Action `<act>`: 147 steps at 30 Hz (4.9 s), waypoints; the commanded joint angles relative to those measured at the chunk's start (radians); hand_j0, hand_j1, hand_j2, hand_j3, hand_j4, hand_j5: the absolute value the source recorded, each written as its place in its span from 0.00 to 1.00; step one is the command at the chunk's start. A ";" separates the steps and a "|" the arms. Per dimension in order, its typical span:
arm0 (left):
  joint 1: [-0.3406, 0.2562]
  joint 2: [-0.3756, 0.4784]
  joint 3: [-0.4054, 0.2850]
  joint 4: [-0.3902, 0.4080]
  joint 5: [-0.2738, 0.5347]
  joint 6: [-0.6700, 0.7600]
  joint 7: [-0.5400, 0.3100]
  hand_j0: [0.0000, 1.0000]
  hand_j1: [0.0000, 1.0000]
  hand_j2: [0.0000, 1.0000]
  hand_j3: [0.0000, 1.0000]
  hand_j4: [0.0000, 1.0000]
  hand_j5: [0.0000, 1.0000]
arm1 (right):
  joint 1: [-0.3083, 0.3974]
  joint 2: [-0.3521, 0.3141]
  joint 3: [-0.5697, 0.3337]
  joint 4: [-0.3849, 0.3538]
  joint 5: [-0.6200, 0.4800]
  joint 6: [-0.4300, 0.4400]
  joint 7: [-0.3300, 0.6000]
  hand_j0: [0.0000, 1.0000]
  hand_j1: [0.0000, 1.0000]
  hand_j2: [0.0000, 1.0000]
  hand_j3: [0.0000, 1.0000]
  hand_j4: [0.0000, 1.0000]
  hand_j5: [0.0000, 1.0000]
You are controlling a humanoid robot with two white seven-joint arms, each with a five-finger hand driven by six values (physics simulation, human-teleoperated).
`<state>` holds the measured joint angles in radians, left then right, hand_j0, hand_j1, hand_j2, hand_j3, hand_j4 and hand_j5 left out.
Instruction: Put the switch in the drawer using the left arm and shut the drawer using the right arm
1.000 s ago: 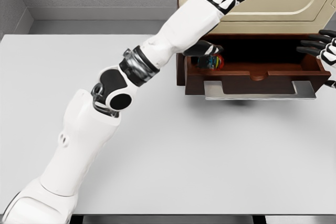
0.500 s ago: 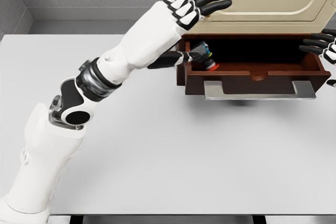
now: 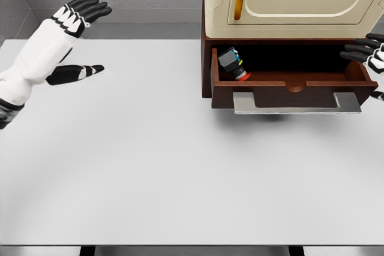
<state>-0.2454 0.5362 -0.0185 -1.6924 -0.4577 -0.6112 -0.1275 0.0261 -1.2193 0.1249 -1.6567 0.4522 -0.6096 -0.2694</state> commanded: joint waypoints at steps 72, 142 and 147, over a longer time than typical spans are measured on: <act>0.133 0.114 0.049 0.094 -0.116 0.000 -0.044 1.00 1.00 1.00 1.00 1.00 1.00 | -0.281 0.316 0.099 0.178 0.033 -0.001 0.111 1.00 1.00 1.00 1.00 1.00 1.00; 0.155 0.103 0.048 0.103 -0.110 0.000 -0.044 1.00 1.00 1.00 1.00 1.00 1.00 | -0.043 0.307 0.024 0.064 0.046 -0.001 0.108 0.00 0.00 0.00 0.00 0.00 0.00; 0.155 0.102 0.048 0.102 -0.110 0.000 -0.044 1.00 1.00 1.00 1.00 1.00 1.00 | -0.055 0.302 0.013 0.069 0.045 -0.001 0.108 0.00 0.00 0.00 0.00 0.00 0.00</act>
<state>-0.0905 0.6383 0.0294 -1.5905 -0.5743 -0.6117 -0.1724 -0.0475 -0.9158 0.1385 -1.5875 0.4900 -0.6123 -0.1582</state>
